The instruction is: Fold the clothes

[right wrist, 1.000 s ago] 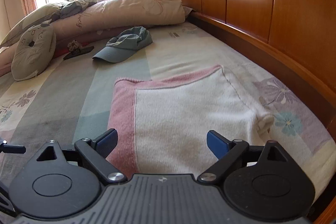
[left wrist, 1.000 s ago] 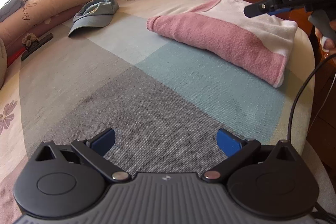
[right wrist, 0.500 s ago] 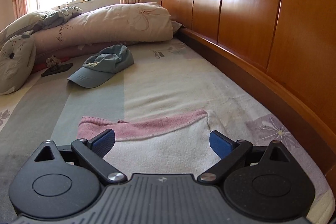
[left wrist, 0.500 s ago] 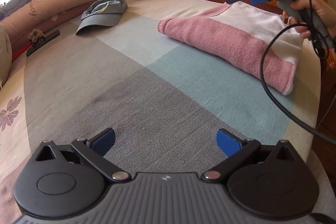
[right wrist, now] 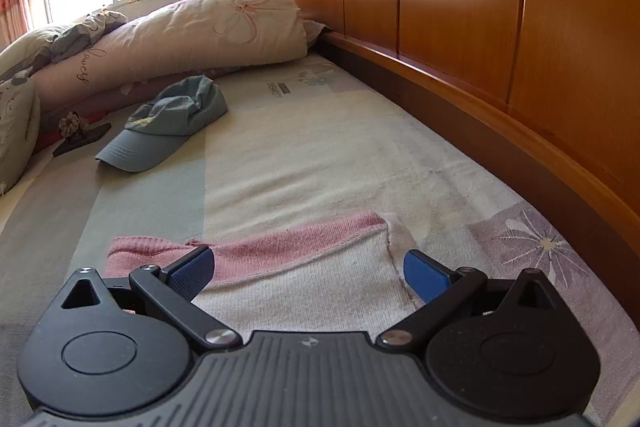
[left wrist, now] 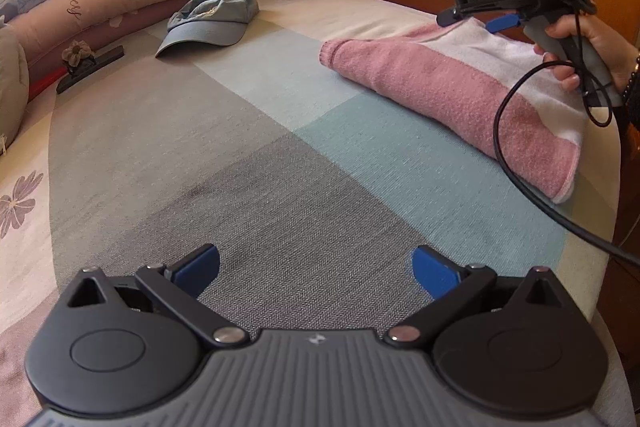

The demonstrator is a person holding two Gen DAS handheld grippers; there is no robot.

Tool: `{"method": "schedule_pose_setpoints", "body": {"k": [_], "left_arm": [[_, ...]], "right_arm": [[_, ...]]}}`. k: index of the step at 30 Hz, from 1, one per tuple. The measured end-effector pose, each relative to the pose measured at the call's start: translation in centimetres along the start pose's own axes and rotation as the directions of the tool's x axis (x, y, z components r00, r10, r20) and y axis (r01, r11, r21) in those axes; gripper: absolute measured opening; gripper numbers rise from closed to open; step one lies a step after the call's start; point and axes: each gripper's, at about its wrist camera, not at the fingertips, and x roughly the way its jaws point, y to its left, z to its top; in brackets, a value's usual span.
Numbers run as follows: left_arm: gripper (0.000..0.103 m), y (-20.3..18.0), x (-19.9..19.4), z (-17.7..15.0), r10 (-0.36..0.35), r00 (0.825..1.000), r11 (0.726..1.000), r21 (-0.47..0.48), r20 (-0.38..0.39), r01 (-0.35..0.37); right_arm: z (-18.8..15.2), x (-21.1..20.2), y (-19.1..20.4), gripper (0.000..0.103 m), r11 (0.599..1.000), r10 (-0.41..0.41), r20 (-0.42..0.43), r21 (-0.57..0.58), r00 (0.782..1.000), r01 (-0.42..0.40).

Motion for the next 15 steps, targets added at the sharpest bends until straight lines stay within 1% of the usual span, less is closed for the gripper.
{"method": "schedule_pose_setpoints", "body": {"k": [2, 6, 8, 10, 12, 15], "left_arm": [[0.102, 0.1, -0.3, 0.0, 0.009, 1.000, 1.000, -0.004, -0.001, -0.009], [0.102, 0.5, -1.2, -0.2, 0.019, 1.000, 1.000, -0.012, 0.011, -0.019], [0.102, 0.5, -1.5, -0.1, 0.019, 1.000, 1.000, -0.025, 0.014, -0.019], [0.102, 0.4, -2.2, -0.1, 0.010, 1.000, 0.999, -0.039, 0.022, -0.010], [0.102, 0.1, -3.1, -0.2, 0.008, 0.999, 0.999, -0.038, 0.031, -0.007], [0.102, -0.5, -4.2, -0.4, 0.023, 0.999, 0.999, -0.025, 0.043, -0.021]], "right_arm": [[-0.3, 1.4, -0.5, 0.103, 0.999, -0.039, -0.050, 0.018, 0.998, 0.039], [-0.9, -2.3, -0.7, 0.103, 0.997, 0.005, -0.011, 0.073, 1.000, -0.004], [-1.6, -4.8, -0.5, 0.103, 0.997, 0.021, 0.017, 0.068, 1.000, -0.022], [-2.5, -6.2, -0.7, 0.103, 0.999, -0.003, 0.013, 0.045, 1.000, 0.003], [-3.3, -6.1, -1.5, 0.103, 0.997, -0.043, -0.042, 0.058, 0.998, 0.045], [-3.7, -7.3, -1.4, 0.103, 0.995, -0.054, -0.048, 0.078, 0.997, 0.058]]}}
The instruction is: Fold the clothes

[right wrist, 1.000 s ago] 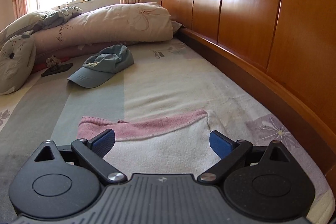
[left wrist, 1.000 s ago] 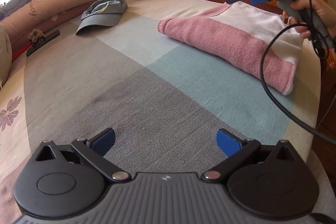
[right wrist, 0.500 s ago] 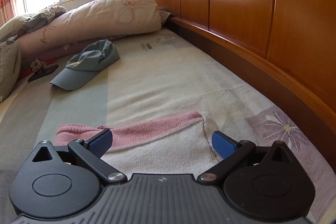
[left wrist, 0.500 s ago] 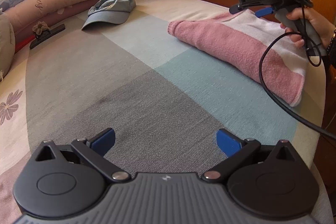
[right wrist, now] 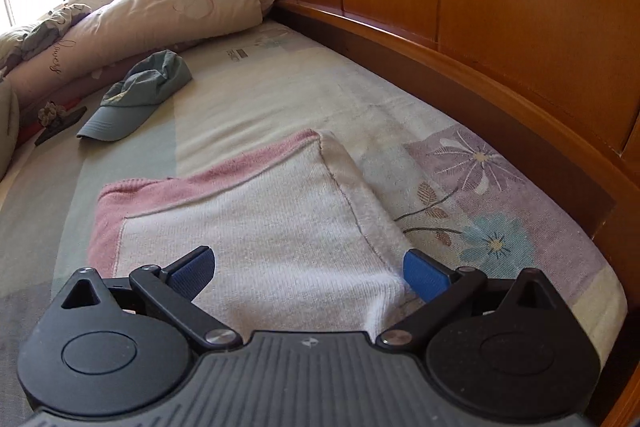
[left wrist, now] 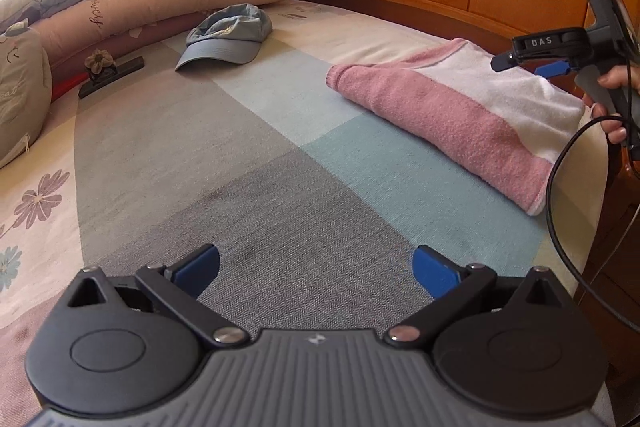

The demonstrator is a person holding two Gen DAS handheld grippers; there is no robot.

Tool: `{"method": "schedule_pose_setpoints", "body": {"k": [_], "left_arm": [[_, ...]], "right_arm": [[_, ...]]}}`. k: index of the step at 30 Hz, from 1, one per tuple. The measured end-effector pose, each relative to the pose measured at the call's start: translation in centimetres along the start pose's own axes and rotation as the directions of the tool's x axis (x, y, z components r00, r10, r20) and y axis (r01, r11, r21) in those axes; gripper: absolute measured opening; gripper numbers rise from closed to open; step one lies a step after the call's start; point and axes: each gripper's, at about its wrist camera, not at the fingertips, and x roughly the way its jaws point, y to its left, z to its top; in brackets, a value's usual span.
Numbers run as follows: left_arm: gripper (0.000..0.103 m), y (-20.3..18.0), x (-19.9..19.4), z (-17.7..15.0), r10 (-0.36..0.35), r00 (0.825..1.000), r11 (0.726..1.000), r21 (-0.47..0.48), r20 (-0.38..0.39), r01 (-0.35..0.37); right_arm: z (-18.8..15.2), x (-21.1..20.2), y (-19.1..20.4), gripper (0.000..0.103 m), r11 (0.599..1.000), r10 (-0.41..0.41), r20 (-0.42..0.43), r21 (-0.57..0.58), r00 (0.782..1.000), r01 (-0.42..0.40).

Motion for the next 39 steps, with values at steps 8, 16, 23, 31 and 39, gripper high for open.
{"method": "schedule_pose_setpoints", "body": {"k": [8, 16, 23, 31, 39], "left_arm": [[0.102, -0.5, -2.3, -0.7, 0.036, 0.999, 0.999, -0.014, 0.004, -0.036], [0.102, -0.3, -3.9, -1.4, 0.067, 0.998, 0.997, -0.036, 0.018, -0.067], [0.102, -1.6, -4.2, -1.7, 0.047, 0.999, 0.998, -0.037, 0.021, -0.046], [0.102, -2.9, -5.3, -2.6, 0.064, 0.998, 0.997, -0.043, -0.019, -0.065], [0.102, -4.2, -8.3, -3.6, 0.047, 0.998, 0.997, -0.055, 0.032, -0.046]], "right_arm": [[-3.0, -1.8, 6.0, 0.103, 0.987, 0.049, 0.016, -0.153, 0.999, -0.046], [-6.0, -4.7, 6.9, 0.103, 0.993, -0.003, 0.031, -0.121, 1.000, 0.006], [-9.4, -10.2, 8.3, 0.103, 0.995, 0.029, -0.007, -0.099, 1.000, -0.029], [-13.0, -14.2, 9.3, 0.103, 0.998, -0.054, -0.065, -0.039, 0.996, 0.052], [-16.0, -18.5, 10.7, 0.103, 0.996, -0.065, -0.068, -0.070, 0.996, 0.060]]}}
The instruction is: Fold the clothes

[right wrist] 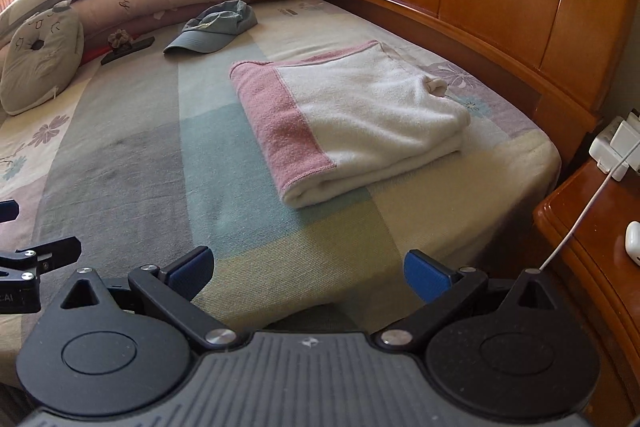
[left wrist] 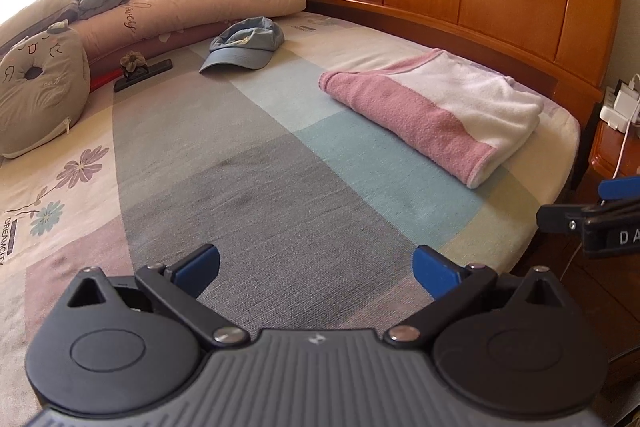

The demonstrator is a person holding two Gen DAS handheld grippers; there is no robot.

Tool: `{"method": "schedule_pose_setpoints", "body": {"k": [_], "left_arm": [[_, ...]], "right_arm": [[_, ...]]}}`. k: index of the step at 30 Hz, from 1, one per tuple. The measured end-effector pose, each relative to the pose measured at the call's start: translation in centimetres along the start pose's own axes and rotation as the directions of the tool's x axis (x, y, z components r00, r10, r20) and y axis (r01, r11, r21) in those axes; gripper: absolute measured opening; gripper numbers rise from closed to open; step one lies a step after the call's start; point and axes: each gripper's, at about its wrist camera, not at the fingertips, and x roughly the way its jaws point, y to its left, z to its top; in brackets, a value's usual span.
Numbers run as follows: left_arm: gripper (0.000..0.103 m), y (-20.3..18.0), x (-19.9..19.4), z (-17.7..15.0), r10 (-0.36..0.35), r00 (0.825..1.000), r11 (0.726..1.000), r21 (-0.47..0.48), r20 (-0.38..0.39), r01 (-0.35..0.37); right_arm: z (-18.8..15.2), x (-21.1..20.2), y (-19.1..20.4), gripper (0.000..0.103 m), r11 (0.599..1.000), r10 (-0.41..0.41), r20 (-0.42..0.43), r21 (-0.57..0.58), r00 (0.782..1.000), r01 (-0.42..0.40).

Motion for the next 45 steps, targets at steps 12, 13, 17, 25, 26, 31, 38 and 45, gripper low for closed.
{"method": "schedule_pose_setpoints", "body": {"k": [12, 13, 17, 25, 26, 31, 38, 45], "left_arm": [[0.102, -1.5, -4.0, -1.3, -0.018, 0.999, 1.000, -0.003, 0.049, 0.018], [0.102, -1.6, -4.2, -1.4, -0.018, 0.999, 1.000, -0.001, 0.050, 0.019], [0.102, -2.3, -4.7, -1.5, -0.016, 0.999, 1.000, 0.014, 0.050, 0.016], [0.102, -2.9, -5.2, -1.7, -0.053, 0.997, 0.999, 0.007, 0.058, 0.053], [0.102, -2.9, -5.2, -1.7, -0.065, 0.997, 0.998, 0.010, 0.050, 0.065], [0.102, -3.0, -5.1, -1.8, -0.050, 0.997, 0.999, -0.003, 0.056, 0.051], [0.102, -2.6, -5.1, -1.9, -0.057, 0.997, 0.998, -0.022, 0.046, 0.058], [0.102, -2.8, -5.0, -1.8, -0.059, 0.997, 0.998, -0.010, 0.042, 0.059]], "right_arm": [[-3.0, -5.7, 1.6, 0.103, 0.998, 0.041, 0.059, -0.051, 0.997, -0.038], [-3.2, -6.0, 1.7, 0.103, 0.998, 0.044, 0.064, -0.054, 0.997, -0.040], [-3.8, -7.0, 1.6, 0.103, 0.997, 0.055, 0.083, -0.056, 0.995, -0.050], [-4.4, -8.0, 1.0, 0.103, 0.997, 0.070, 0.113, -0.038, 0.991, -0.066], [-4.4, -8.0, 0.9, 0.103, 0.997, 0.072, 0.114, -0.035, 0.991, -0.068], [-4.6, -7.8, 0.8, 0.103, 0.997, 0.081, 0.111, -0.028, 0.991, -0.078], [-4.6, -7.6, 1.2, 0.103, 0.996, 0.081, 0.100, -0.035, 0.992, -0.077], [-4.6, -7.6, 1.5, 0.103, 0.996, 0.084, 0.098, -0.044, 0.992, -0.080]]}}
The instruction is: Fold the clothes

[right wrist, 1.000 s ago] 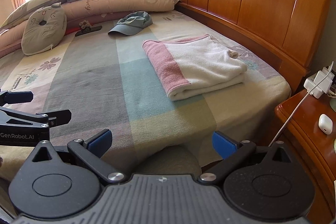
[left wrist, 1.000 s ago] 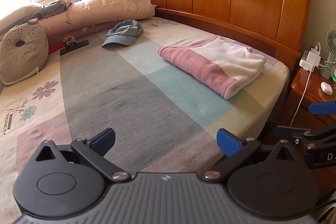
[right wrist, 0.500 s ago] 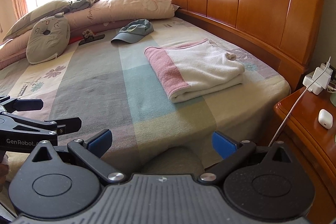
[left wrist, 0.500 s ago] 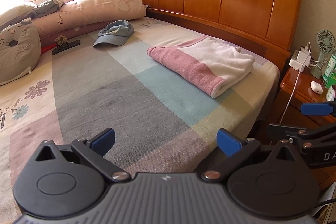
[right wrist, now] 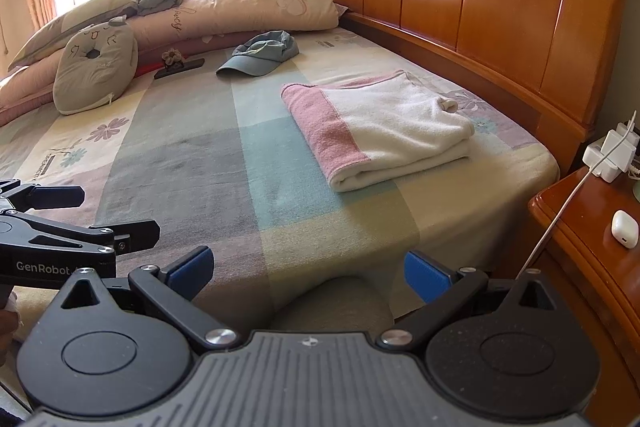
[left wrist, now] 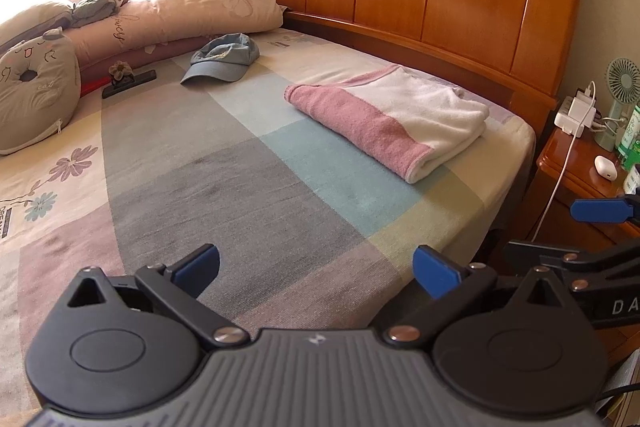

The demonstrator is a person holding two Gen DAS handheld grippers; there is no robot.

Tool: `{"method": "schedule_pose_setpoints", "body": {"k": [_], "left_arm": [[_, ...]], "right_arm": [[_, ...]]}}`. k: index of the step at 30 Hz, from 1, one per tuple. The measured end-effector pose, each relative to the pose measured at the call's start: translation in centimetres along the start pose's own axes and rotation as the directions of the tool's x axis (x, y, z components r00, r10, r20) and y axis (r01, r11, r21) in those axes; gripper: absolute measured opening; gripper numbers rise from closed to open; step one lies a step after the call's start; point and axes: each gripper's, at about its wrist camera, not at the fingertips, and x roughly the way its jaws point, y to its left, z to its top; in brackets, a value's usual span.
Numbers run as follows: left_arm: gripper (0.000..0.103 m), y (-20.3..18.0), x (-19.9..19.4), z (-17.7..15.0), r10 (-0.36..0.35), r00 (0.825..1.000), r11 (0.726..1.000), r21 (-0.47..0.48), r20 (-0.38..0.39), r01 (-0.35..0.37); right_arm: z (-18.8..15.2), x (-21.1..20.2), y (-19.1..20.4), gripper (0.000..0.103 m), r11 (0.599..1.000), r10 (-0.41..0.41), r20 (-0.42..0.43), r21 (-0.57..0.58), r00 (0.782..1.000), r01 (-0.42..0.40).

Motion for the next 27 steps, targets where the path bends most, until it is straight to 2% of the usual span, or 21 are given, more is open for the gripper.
{"method": "schedule_pose_setpoints", "body": {"k": [27], "left_arm": [[0.102, 0.01, -0.86, -0.11, -0.011, 1.000, 1.000, -0.006, 0.021, 0.011]], "right_arm": [[0.10, -0.23, 0.45, 0.103, 1.000, -0.004, 0.006, -0.009, 1.000, 0.004]]}}
